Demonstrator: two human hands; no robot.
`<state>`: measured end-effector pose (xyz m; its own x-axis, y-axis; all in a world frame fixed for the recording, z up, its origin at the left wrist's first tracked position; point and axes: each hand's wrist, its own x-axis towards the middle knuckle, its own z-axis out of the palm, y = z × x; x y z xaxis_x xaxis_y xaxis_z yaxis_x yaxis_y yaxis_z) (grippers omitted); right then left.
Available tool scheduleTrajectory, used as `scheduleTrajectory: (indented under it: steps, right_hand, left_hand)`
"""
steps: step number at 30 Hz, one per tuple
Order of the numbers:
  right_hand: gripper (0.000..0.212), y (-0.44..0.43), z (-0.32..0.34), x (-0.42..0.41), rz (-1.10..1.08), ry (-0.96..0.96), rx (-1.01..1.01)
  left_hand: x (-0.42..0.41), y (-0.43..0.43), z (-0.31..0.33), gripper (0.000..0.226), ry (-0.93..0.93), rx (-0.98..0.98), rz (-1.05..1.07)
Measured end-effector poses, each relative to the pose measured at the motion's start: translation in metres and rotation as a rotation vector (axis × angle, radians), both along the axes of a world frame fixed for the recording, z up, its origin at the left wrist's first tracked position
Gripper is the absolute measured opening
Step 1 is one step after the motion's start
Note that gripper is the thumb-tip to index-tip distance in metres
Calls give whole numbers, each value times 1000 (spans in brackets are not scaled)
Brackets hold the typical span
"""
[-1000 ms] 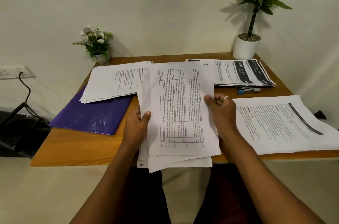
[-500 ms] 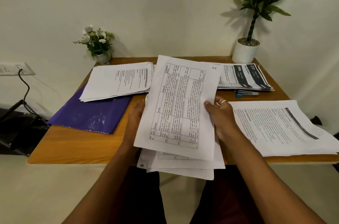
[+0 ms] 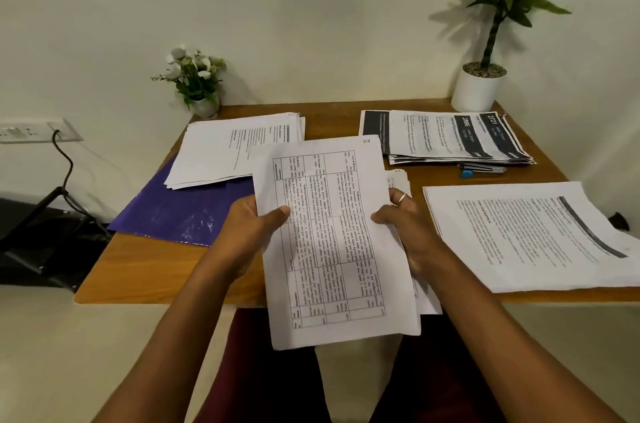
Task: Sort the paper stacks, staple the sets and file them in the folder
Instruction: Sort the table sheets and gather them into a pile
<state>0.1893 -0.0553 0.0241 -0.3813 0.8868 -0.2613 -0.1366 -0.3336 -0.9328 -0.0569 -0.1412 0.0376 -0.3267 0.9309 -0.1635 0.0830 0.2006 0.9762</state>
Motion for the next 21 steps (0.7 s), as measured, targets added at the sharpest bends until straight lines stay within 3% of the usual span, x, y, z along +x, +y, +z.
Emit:
scheduleTrajectory:
  steps: [10,15,18,20,21]
  right_hand:
    - [37,-4,7,10,54,102,0]
    - [37,-5,7,8,62,110,1]
    - [21,-1,0,6,61,110,18]
    - [11,3,-4,5,-12,16,67]
    - [15,6,-6,6,-64,-125,126]
  left_hand:
    - [5,-12,-7,52,20,-27,-67]
    - [5,-14,-7,47,17,-27,-64]
    - [0,-16,-3,44,38,-41,-48]
    - [-12,-14,6,33,79,-53,-19]
    - [-23,-11,13,32,160,-64,-12]
